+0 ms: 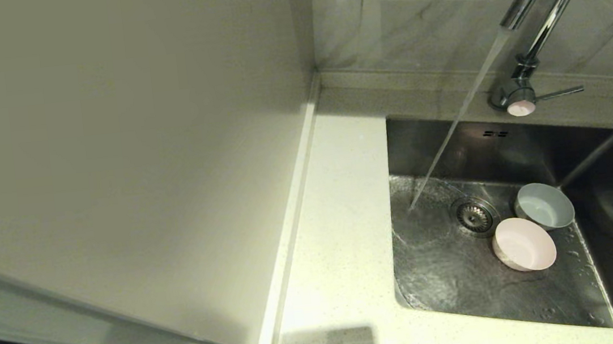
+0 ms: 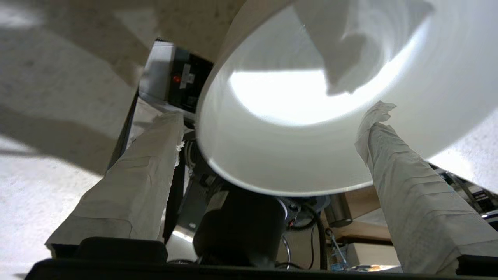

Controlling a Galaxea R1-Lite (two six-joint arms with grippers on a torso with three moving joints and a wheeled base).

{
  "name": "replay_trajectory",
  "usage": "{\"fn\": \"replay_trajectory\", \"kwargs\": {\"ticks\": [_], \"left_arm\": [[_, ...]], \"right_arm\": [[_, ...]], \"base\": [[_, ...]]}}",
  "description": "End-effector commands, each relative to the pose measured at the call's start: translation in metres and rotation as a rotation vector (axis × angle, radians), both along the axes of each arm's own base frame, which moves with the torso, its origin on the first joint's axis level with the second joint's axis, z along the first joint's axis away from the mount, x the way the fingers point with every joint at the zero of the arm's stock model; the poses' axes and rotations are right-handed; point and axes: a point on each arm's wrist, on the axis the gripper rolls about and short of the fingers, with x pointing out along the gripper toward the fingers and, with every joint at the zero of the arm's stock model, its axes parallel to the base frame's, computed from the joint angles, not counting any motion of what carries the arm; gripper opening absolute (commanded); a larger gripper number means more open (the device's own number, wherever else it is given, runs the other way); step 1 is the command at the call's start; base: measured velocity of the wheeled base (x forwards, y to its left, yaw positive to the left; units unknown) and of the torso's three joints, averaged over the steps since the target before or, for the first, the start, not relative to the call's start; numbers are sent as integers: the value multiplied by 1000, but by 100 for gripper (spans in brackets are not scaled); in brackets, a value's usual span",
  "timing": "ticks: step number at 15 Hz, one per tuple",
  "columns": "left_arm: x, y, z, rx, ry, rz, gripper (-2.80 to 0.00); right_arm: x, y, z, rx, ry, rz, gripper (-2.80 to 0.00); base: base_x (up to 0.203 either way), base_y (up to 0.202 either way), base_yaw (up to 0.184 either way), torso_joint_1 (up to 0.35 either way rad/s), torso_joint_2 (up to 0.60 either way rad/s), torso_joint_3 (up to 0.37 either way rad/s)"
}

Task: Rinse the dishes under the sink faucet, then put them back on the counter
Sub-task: Put a bowl into the sink

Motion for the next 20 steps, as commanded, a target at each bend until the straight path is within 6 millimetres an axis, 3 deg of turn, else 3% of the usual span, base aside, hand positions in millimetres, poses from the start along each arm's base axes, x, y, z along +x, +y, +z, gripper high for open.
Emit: {"fn": "replay_trajectory", "kwargs": {"ticks": [1, 20], "left_arm": [[0, 0, 0, 1, -3, -1, -280], [0, 0, 0, 0, -5, -1, -280]], "right_arm": [[0, 1, -10, 26, -5, 5, 0], [2, 8, -12, 15, -56, 91, 0]], "base": [[0, 0, 0, 0, 0, 0], [0, 0, 0, 0, 0, 0]]}}
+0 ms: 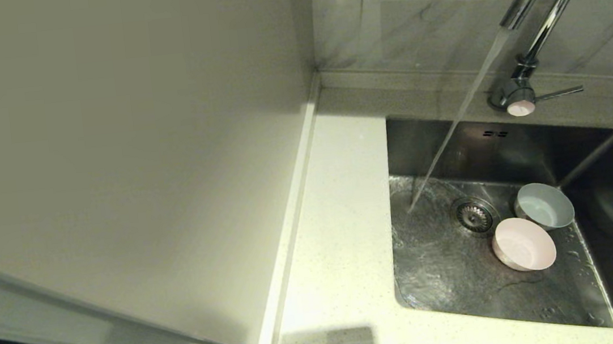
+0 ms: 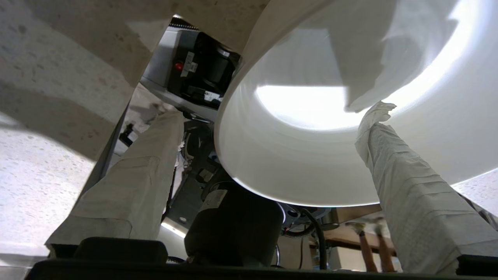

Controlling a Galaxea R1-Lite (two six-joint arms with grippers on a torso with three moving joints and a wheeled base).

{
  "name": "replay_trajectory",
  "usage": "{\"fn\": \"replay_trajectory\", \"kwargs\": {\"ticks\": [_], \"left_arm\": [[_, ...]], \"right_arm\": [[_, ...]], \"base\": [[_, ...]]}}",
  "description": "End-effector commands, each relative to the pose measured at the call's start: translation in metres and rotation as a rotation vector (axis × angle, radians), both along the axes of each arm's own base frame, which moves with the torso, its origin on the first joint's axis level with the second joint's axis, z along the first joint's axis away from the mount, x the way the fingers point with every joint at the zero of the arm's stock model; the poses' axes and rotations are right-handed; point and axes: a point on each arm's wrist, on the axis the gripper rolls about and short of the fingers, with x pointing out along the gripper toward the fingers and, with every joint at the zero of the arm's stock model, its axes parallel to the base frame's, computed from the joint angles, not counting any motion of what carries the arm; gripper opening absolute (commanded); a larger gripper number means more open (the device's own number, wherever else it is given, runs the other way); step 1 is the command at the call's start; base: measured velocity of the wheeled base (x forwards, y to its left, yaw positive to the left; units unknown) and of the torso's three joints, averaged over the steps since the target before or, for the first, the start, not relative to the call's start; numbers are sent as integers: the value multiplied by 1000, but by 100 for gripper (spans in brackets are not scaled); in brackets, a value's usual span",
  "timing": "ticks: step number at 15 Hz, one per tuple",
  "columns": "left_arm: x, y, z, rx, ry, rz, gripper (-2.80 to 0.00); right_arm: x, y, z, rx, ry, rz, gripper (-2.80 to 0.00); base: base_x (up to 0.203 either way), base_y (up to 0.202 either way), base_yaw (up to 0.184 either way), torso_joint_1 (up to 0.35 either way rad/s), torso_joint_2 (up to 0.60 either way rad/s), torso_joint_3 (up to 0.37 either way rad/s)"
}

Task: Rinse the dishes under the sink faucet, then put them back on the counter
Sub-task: Put a bowl into the sink

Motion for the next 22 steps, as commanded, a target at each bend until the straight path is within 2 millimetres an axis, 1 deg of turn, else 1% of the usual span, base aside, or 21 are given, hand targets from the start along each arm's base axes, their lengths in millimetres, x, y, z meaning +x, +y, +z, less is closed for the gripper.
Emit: {"fn": "replay_trajectory", "kwargs": {"ticks": [1, 3, 4, 14, 17, 19, 22], "left_arm": [[0, 0, 0, -1, -3, 1, -280], [0, 0, 0, -1, -3, 1, -280], [0, 0, 0, -1, -3, 1, -280], [0, 0, 0, 1, -3, 1, -280], [0, 0, 0, 0, -3, 1, -280], [0, 0, 0, -1, -3, 1, -280], [0, 0, 0, -1, -3, 0, -280]], "right_arm": [[0, 3, 0, 9, -4, 5, 0], [0, 6, -2, 18, -7, 6, 0], [0, 7, -1, 16, -7, 6, -280], [1, 8, -1, 13, -8, 22, -280], [1, 9, 2, -8, -8, 26, -280], [6, 12, 10, -53, -10, 56, -280], [21, 23, 32, -173, -70, 137, -280]], "base": [[0, 0, 0, 0, 0, 0], [0, 0, 0, 0, 0, 0], [0, 0, 0, 0, 0, 0], [0, 0, 0, 0, 0, 0], [0, 0, 0, 0, 0, 0], [0, 0, 0, 0, 0, 0], [0, 0, 0, 0, 0, 0]]}}
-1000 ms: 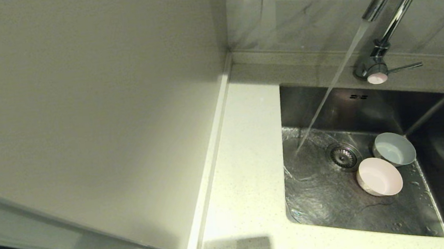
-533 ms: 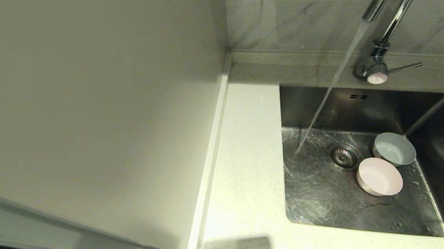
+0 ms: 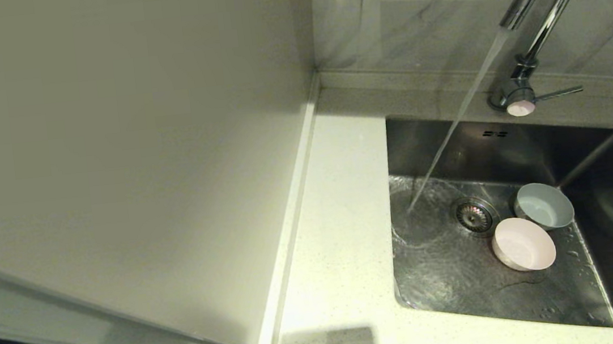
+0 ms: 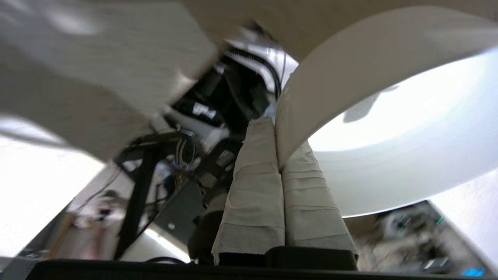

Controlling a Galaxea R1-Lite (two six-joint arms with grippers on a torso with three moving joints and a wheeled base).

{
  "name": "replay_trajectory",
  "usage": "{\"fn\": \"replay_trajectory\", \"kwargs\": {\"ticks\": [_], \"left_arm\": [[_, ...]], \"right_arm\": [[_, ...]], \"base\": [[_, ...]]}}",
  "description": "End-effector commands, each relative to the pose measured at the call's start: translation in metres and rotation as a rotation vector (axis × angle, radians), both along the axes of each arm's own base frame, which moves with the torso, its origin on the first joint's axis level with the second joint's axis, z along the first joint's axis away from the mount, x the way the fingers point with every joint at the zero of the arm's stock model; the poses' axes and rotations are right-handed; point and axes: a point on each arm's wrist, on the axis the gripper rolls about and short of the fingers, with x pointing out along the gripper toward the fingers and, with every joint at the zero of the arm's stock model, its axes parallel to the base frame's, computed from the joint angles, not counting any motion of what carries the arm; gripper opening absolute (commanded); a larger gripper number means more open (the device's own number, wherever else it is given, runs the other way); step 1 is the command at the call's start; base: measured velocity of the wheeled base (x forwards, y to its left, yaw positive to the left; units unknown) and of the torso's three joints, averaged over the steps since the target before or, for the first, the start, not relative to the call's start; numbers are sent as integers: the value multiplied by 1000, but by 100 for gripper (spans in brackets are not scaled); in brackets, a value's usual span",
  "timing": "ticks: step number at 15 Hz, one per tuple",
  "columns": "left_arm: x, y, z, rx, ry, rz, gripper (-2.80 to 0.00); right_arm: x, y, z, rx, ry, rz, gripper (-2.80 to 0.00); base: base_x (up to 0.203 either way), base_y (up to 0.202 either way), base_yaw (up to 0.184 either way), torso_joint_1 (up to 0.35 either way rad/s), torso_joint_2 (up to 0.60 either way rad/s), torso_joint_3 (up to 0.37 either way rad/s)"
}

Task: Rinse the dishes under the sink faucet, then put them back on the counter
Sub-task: Put a bowl into the sink

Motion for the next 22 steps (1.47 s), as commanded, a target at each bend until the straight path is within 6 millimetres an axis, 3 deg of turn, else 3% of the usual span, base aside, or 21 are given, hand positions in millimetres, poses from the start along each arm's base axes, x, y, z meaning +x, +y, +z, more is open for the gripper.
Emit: {"fn": "replay_trajectory", "kwargs": {"ticks": [1, 6, 8, 10, 13, 15, 18, 22], "left_arm": [[0, 0, 0, -1, -4, 0, -280], [0, 0, 0, -1, -4, 0, -280], [0, 0, 0, -1, -4, -1, -280], [0, 0, 0, -1, -4, -1, -280], [0, 0, 0, -1, -4, 0, -280], [0, 0, 0, -1, -4, 0, -280], [0, 0, 0, -1, -4, 0, -280], [0, 0, 0, -1, -4, 0, -280]], "right_arm": [[13, 12, 21, -114, -38, 78, -280], [65, 30, 57, -283, -151, 383, -280], [92, 28, 81, -368, -203, 474, -280], [128, 29, 104, -432, -245, 516, -280], [193, 47, 126, -477, -250, 400, -280], [230, 73, 127, -504, -212, 308, -280], [265, 111, 116, -649, -110, 194, -280], [287, 123, 105, -657, -88, 217, -280]], "base": [[0, 0, 0, 0, 0, 0], [0, 0, 0, 0, 0, 0], [0, 0, 0, 0, 0, 0], [0, 0, 0, 0, 0, 0], [0, 0, 0, 0, 0, 0], [0, 0, 0, 0, 0, 0], [0, 0, 0, 0, 0, 0], [0, 0, 0, 0, 0, 0]]}}
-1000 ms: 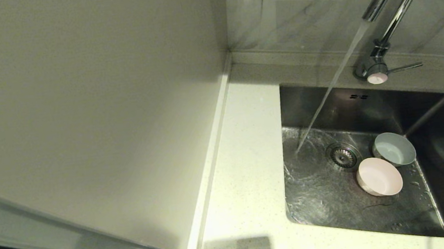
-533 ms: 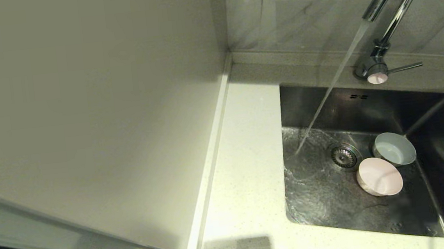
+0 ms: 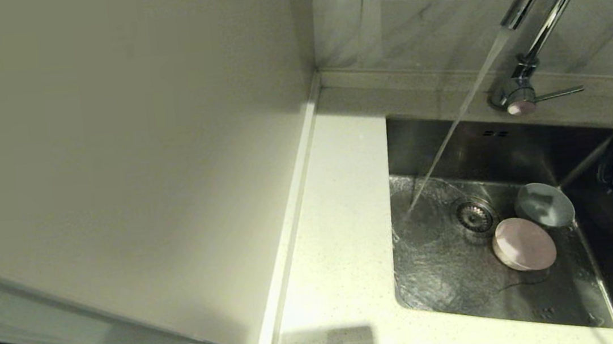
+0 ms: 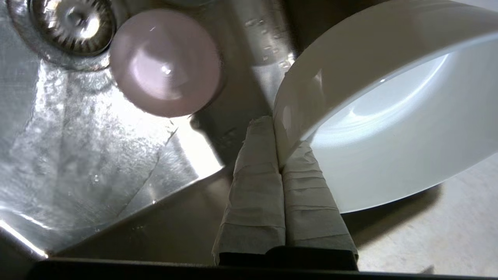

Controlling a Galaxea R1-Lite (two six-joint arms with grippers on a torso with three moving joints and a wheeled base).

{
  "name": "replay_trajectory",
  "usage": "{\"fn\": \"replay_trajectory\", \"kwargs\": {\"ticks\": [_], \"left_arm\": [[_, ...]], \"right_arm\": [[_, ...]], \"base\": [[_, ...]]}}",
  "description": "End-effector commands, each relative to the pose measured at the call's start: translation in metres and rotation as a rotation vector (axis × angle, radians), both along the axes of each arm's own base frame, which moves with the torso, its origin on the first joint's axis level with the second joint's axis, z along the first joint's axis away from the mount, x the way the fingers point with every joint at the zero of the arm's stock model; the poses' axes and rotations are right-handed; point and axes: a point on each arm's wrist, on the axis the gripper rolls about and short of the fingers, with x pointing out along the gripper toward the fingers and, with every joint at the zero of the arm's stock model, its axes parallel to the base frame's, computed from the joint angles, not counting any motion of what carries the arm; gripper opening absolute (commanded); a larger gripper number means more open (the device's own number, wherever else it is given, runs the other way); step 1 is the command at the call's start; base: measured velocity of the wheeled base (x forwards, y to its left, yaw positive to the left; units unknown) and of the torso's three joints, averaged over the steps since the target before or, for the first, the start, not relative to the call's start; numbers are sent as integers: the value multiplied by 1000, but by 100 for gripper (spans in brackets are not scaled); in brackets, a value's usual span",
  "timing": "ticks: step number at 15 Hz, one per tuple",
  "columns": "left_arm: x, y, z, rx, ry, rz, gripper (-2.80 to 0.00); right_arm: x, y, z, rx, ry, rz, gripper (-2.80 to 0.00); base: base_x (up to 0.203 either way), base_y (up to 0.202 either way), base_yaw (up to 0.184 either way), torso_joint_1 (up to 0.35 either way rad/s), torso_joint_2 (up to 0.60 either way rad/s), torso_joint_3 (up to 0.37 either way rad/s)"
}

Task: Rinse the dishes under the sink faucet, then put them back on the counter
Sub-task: Put a bowl into the sink

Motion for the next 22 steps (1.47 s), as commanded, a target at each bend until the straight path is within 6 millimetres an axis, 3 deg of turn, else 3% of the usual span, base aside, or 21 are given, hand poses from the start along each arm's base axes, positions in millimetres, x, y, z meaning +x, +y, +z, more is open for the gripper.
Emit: {"fn": "replay_trajectory", "kwargs": {"ticks": [1, 8, 15, 22], "left_arm": [[0, 0, 0, -1, -3, 1, -280], [0, 0, 0, -1, -3, 1, -280], [0, 0, 0, 0, -3, 1, -280], [0, 0, 0, 0, -3, 1, -280]], "right_arm": [[16, 8, -14, 7, 47, 36, -280], [47, 17, -61, 39, 181, 78, -280], [95, 13, -104, 65, 231, 75, -280], [113, 10, -119, 73, 217, 51, -280]], "base": [[0, 0, 0, 0, 0, 0], [0, 0, 0, 0, 0, 0], [0, 0, 0, 0, 0, 0], [0, 0, 0, 0, 0, 0]]}}
